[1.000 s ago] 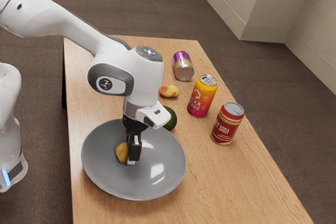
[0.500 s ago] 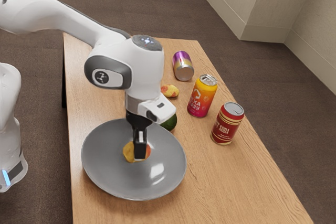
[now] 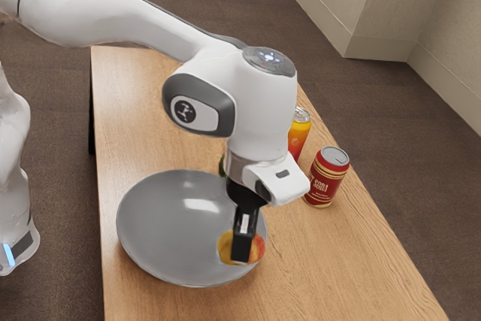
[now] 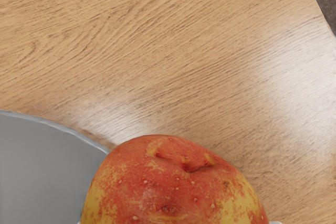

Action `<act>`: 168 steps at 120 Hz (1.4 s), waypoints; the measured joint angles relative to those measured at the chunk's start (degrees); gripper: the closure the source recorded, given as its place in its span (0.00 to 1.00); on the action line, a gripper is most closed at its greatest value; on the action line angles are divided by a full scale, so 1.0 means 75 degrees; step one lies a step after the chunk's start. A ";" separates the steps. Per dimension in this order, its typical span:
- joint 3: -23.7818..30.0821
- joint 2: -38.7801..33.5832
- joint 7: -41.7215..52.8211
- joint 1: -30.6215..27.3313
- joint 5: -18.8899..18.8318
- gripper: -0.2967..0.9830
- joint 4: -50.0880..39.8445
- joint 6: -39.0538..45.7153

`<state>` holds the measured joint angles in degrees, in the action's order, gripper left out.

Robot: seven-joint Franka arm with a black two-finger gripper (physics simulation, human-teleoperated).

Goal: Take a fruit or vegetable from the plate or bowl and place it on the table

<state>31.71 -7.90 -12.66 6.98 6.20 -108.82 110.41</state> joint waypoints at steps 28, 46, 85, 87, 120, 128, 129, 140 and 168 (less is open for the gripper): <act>0.0011 0.2280 -0.0081 0.0524 -0.1206 0.53 0.2286 -0.0503; -0.0051 0.3855 -0.0129 0.1095 -0.1941 0.54 0.4170 -0.0970; -0.0129 0.5150 -0.0173 0.1521 -0.2799 0.53 0.5818 -0.1730; -0.0130 0.5159 -0.0175 0.1517 -0.2818 0.53 0.5832 -0.1752; -0.0417 0.5356 -0.0169 0.1368 -0.2909 0.53 0.5940 -0.1907; -0.0452 0.5376 -0.0165 0.1361 -0.2909 0.53 0.5945 -0.1916; -0.0455 0.5377 -0.0164 0.1360 -0.2909 0.53 0.5945 -0.1917; -0.0470 0.5383 -0.0157 0.1341 -0.2912 0.53 0.5942 -0.1925; -0.0483 0.5382 -0.0134 0.1180 -0.2814 0.30 0.5935 -0.1898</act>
<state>28.09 32.46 -13.66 15.83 -14.91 -64.30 96.17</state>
